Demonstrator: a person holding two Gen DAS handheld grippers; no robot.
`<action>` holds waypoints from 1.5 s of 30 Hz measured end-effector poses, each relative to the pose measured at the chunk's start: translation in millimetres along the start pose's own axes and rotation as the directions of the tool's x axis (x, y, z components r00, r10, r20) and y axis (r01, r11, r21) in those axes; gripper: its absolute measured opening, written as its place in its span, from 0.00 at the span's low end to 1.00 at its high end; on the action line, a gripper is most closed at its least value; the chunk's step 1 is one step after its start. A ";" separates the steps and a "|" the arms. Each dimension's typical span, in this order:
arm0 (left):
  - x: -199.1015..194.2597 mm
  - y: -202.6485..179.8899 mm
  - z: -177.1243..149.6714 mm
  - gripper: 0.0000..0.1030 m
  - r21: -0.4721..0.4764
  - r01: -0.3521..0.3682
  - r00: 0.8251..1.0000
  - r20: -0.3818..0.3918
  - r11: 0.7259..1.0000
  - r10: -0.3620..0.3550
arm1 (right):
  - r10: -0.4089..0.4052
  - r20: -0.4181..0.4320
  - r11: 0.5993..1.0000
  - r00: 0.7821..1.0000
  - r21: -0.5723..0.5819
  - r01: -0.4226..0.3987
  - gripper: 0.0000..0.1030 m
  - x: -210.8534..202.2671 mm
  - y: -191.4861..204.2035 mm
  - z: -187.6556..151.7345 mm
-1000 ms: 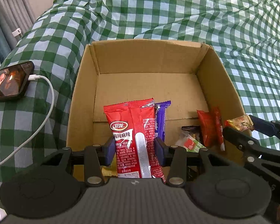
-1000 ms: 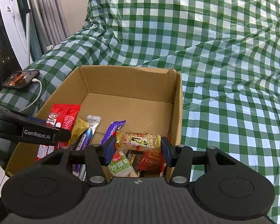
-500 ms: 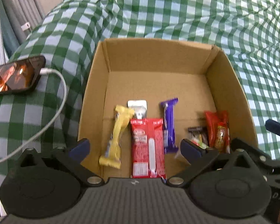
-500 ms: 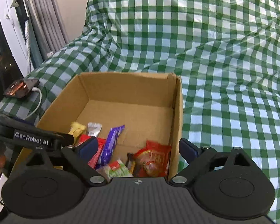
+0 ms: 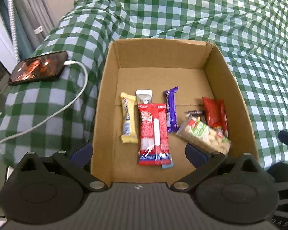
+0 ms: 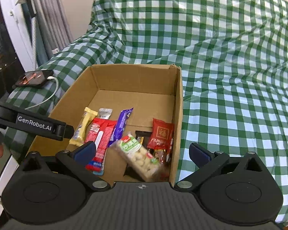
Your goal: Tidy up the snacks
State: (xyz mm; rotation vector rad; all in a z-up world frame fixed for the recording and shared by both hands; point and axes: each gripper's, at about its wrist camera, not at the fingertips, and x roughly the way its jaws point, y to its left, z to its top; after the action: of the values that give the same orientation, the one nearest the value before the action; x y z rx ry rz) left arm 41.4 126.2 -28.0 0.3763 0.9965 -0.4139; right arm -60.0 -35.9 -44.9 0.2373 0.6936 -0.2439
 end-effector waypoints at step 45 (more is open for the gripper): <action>-97.0 1.1 -118.6 1.00 -0.083 -0.155 0.977 0.138 0.984 0.165 | -0.016 0.147 0.990 0.989 -0.134 0.036 1.00 -122.8 43.2 -73.7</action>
State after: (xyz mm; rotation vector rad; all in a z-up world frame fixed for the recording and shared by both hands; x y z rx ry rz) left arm -90.3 200.2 -2.4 0.3542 0.8309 -0.2550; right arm -182.4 44.1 -13.7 0.0791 0.5664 -0.2351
